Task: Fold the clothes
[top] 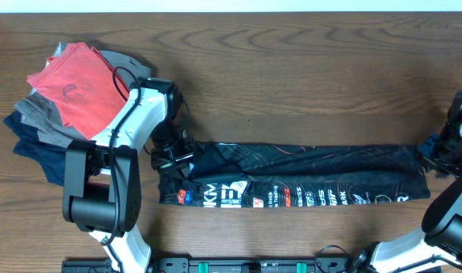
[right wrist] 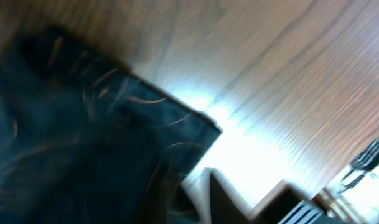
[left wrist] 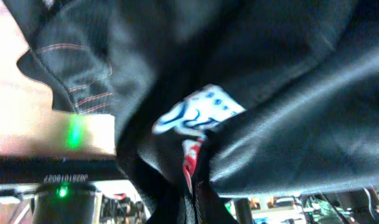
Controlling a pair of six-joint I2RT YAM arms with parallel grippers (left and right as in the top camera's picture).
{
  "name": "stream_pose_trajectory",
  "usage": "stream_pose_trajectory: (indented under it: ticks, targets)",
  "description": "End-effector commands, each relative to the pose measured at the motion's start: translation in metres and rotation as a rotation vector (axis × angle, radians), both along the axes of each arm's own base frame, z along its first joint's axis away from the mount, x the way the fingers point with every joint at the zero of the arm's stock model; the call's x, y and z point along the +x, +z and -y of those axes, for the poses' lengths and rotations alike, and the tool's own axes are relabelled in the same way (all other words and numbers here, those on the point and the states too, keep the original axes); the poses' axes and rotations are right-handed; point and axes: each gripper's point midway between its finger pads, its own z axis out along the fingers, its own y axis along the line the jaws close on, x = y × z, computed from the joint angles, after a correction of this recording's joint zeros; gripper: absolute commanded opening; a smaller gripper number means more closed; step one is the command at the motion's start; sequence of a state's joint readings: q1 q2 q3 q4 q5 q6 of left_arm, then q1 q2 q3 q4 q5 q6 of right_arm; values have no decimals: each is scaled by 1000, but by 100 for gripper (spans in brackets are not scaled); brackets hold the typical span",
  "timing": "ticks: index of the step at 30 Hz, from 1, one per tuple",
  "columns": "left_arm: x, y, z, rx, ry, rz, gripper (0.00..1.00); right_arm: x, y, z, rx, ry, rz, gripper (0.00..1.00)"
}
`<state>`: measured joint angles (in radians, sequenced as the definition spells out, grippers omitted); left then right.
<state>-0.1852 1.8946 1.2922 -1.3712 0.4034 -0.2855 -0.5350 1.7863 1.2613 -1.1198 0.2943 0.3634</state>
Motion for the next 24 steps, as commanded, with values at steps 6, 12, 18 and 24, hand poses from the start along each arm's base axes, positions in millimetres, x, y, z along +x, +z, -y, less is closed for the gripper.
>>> stream_pose_trajectory:
  ticks: [6, 12, 18, 24]
  targets:
    - [-19, 9, -7, 26, -17, -86, 45, 4, -4, -9, 89, 38, 35, 43]
    - [-16, 7, -7, 21, -19, -70, 48, 6, -8, -26, 193, 105, 56, 54]
    - [8, -5, 2, -22, -7, 44, 48, 9, -9, -23, 195, 157, 66, 56]
    - [31, -15, 7, -41, -7, 152, 48, 9, -15, -19, 197, 218, 68, 61]
